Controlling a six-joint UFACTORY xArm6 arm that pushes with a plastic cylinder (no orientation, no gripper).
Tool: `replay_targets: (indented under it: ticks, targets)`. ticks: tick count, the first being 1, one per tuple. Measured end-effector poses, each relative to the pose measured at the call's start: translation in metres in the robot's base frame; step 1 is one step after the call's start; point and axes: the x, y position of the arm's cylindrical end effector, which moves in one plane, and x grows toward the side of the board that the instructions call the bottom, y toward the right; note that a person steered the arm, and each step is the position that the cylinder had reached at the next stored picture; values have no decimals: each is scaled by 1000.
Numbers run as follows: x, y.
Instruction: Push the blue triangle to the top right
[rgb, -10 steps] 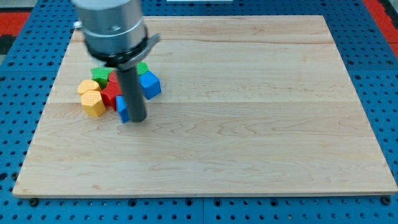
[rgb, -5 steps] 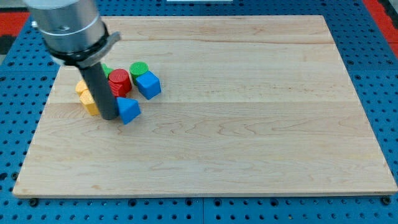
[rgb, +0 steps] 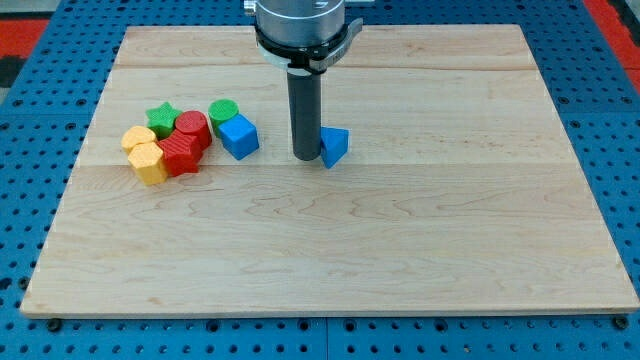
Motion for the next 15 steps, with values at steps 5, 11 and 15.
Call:
replay_targets:
  ticks: [5, 11, 15]
  targets:
    - [-15, 160]
    - [-104, 223]
    - [-139, 195]
